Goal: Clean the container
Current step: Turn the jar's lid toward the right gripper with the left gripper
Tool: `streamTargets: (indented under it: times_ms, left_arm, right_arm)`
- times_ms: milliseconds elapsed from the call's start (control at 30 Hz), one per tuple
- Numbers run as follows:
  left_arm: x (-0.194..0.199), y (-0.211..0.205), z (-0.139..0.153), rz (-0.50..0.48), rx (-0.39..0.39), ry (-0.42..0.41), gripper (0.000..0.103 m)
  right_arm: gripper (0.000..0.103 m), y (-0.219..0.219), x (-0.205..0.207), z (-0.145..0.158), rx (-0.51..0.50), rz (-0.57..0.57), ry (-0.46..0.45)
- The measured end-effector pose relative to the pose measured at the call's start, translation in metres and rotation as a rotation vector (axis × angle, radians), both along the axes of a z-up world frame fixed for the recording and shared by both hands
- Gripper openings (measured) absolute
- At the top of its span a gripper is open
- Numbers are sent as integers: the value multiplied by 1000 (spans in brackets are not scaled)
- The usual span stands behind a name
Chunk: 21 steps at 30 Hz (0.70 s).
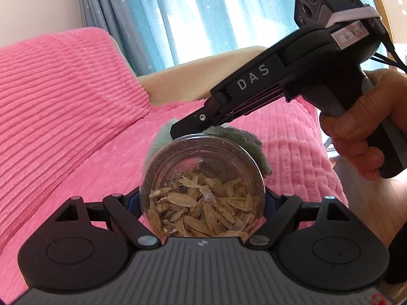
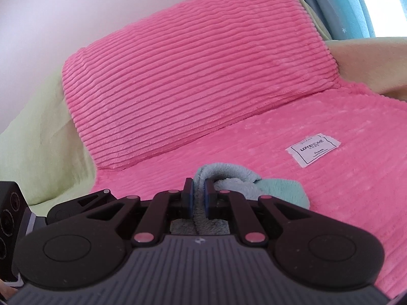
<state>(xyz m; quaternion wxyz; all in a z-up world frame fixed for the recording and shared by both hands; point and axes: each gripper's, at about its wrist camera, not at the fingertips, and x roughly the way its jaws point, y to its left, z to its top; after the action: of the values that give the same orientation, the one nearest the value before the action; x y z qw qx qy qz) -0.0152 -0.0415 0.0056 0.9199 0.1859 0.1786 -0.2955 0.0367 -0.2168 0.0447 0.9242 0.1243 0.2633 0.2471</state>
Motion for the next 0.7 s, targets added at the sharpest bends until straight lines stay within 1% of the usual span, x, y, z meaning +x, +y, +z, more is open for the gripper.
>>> streamTargets:
  times_ms: [267,500,700]
  left_arm:
    - [-1,4,-2,1,0,1,87]
    - [-6,13,5,-8,-51,-10,88]
    - [-1,12,3,-7,-56,12,88]
  right_arm:
    - [6,3,0,-2,-6,11,7]
    - [6,5,2,-3,-11,15,9]
    - [6,3,5,-6,-11,3,12]
